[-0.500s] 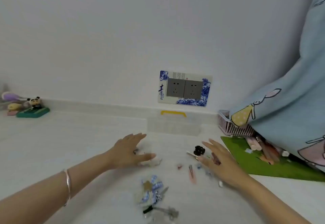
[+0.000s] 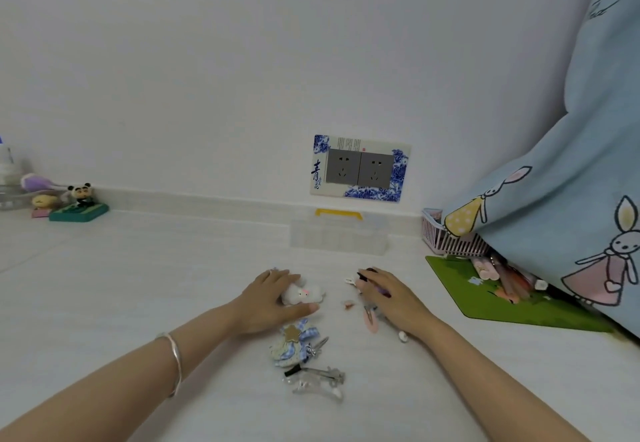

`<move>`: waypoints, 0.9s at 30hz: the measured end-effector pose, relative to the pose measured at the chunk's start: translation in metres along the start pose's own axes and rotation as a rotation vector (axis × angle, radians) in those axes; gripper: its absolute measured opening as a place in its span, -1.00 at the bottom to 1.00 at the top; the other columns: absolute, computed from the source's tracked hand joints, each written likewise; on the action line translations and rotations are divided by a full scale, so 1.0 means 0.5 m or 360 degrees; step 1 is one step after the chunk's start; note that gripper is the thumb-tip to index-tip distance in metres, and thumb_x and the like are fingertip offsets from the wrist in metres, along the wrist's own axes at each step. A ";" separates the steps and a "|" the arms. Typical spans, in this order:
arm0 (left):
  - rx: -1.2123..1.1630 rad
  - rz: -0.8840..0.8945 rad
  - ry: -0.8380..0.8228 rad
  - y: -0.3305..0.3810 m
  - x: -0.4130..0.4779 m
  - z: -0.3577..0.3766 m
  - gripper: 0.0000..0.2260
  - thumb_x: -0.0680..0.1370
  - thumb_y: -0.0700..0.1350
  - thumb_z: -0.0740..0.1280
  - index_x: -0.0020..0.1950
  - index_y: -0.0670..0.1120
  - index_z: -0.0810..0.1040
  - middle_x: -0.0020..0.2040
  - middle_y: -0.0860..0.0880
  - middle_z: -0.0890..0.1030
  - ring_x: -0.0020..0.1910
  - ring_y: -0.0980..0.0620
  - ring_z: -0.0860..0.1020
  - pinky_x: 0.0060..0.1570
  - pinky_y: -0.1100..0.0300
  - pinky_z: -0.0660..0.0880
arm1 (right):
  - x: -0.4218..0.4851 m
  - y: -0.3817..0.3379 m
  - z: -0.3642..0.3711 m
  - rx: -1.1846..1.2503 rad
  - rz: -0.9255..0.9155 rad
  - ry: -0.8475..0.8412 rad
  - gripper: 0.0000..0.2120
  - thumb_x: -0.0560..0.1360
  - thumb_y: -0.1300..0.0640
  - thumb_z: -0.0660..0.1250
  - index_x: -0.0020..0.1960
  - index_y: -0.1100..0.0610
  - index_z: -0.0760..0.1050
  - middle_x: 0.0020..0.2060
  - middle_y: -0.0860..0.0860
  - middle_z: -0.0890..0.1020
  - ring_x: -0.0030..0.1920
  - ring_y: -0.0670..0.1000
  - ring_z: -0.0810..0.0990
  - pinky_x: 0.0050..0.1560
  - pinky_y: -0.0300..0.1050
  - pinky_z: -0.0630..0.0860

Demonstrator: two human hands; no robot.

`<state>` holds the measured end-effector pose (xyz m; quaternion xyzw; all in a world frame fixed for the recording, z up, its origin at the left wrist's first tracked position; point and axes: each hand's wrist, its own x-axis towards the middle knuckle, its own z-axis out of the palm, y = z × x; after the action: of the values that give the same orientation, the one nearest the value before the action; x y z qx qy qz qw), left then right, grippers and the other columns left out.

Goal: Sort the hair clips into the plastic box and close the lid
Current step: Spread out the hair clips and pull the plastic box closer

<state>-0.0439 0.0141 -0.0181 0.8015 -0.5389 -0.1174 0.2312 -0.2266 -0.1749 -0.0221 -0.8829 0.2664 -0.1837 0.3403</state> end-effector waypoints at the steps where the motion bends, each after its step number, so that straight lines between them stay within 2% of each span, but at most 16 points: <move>1: -0.0008 0.0016 -0.0023 0.006 -0.001 0.002 0.07 0.12 0.62 0.03 0.49 0.04 0.15 0.52 0.06 0.15 0.51 0.05 0.00 0.43 0.14 -0.01 | 0.000 -0.007 0.010 0.0009 -0.0025 -0.0037 -0.35 0.36 -0.43 0.10 0.35 -0.16 0.37 0.44 -0.12 0.30 0.35 -0.17 0.30 0.31 -0.24 0.19; 4: -0.0042 0.0059 -0.0095 0.027 -0.013 0.008 -0.02 0.21 0.54 0.11 0.50 0.03 0.11 0.54 0.05 0.11 0.52 0.06 -0.02 0.44 0.13 -0.03 | -0.006 -0.027 0.039 0.0050 -0.0078 -0.0143 -0.55 0.50 -0.29 0.12 0.34 -0.20 0.37 0.46 -0.16 0.25 0.27 -0.24 0.30 0.24 -0.31 0.16; 6: -0.0091 0.0062 -0.0158 0.036 -0.026 0.007 -0.02 0.21 0.51 0.15 0.51 0.03 0.09 0.54 0.05 0.09 0.51 0.07 -0.02 0.45 0.14 -0.03 | -0.018 -0.043 0.055 0.0095 -0.0111 -0.0190 -0.59 0.53 -0.23 0.12 0.35 -0.18 0.37 0.45 -0.16 0.27 0.28 -0.25 0.29 0.24 -0.34 0.15; 9: -0.0243 0.0067 -0.0264 0.036 -0.057 -0.004 -0.03 0.24 0.46 0.29 0.51 0.08 0.02 0.55 0.08 0.02 0.51 0.10 -0.01 0.48 0.06 0.05 | -0.045 -0.067 0.060 0.0232 -0.0160 -0.0241 -0.47 0.43 -0.34 0.12 0.35 -0.19 0.35 0.45 -0.12 0.28 0.40 -0.21 0.23 0.39 -0.24 0.13; 12: -0.0158 0.0121 -0.0337 0.025 -0.095 -0.011 0.01 0.31 0.27 0.44 0.52 0.07 -0.16 0.54 0.12 -0.13 0.51 0.12 -0.11 0.48 0.09 -0.02 | -0.083 -0.073 0.041 0.0304 -0.0165 -0.0247 -0.40 0.32 -0.39 0.17 0.33 -0.33 0.22 0.49 -0.13 0.19 0.36 -0.24 0.26 0.34 -0.26 0.17; 13: -0.0083 0.0130 -0.0364 0.020 -0.106 -0.011 0.09 0.27 0.29 0.45 0.52 0.08 -0.23 0.53 0.15 -0.20 0.51 0.14 -0.17 0.49 0.09 -0.05 | -0.097 -0.070 0.035 0.0270 -0.0170 -0.0251 -0.35 0.30 -0.41 0.22 0.35 -0.36 0.14 0.50 -0.15 0.13 0.37 -0.26 0.24 0.36 -0.24 0.16; 15: 0.0070 0.0155 -0.0405 0.012 -0.118 -0.006 0.20 0.18 0.39 0.44 0.48 0.11 -0.36 0.50 0.19 -0.34 0.48 0.16 -0.29 0.49 0.06 -0.13 | -0.124 -0.056 0.030 0.0099 -0.0176 -0.0301 -0.15 0.22 -0.46 0.31 0.38 -0.42 -0.02 0.51 -0.24 -0.01 0.48 -0.21 0.05 0.47 -0.11 0.08; 17: 0.0170 0.0177 -0.0407 0.010 -0.117 0.003 0.24 0.14 0.45 0.40 0.46 0.09 -0.41 0.49 0.15 -0.39 0.47 0.13 -0.35 0.47 0.09 -0.19 | -0.149 -0.050 0.034 -0.0105 -0.0172 -0.0379 -0.02 0.16 -0.45 0.38 0.39 -0.43 -0.14 0.48 -0.29 -0.11 0.51 -0.19 -0.11 0.51 -0.01 0.02; 19: 0.0187 0.0150 -0.0381 0.014 -0.106 0.008 0.26 0.13 0.47 0.38 0.46 0.07 -0.42 0.50 0.10 -0.39 0.47 0.10 -0.37 0.48 0.06 -0.19 | -0.163 -0.052 0.039 -0.0232 -0.0166 -0.0385 0.02 0.14 -0.46 0.39 0.38 -0.46 -0.20 0.50 -0.24 -0.20 0.52 -0.15 -0.15 0.52 0.04 0.01; 22: 0.0187 0.0096 -0.0351 0.025 -0.081 0.011 0.21 0.19 0.41 0.40 0.47 0.05 -0.40 0.52 0.03 -0.36 0.48 0.04 -0.35 0.48 0.04 -0.18 | -0.162 -0.066 0.047 -0.0232 -0.0146 -0.0400 0.02 0.13 -0.46 0.39 0.34 -0.50 -0.23 0.52 -0.20 -0.23 0.52 -0.12 -0.21 0.52 0.06 -0.03; 25: 0.0141 0.0076 -0.0320 0.029 -0.054 0.017 0.25 0.12 0.48 0.36 0.49 0.03 -0.35 0.53 -0.01 -0.31 0.49 0.03 -0.33 0.48 0.04 -0.17 | -0.164 -0.083 0.063 -0.0218 -0.0183 -0.0461 0.10 0.11 -0.47 0.39 0.42 -0.39 -0.24 0.50 -0.23 -0.26 0.49 -0.13 -0.36 0.52 0.09 -0.11; 27: 0.0088 0.0104 -0.0292 0.028 -0.041 0.019 0.27 0.06 0.52 0.32 0.51 0.03 -0.30 0.55 0.00 -0.25 0.51 0.05 -0.28 0.49 0.06 -0.12 | -0.165 -0.086 0.075 -0.0349 -0.0224 -0.0457 0.14 0.12 -0.48 0.37 0.44 -0.33 -0.29 0.49 -0.23 -0.32 0.45 -0.10 -0.46 0.51 0.09 -0.19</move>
<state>-0.0673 0.0265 -0.0207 0.7754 -0.5867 -0.1680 0.1623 -0.2584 -0.0800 -0.0300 -0.9482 0.1711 -0.0489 0.2631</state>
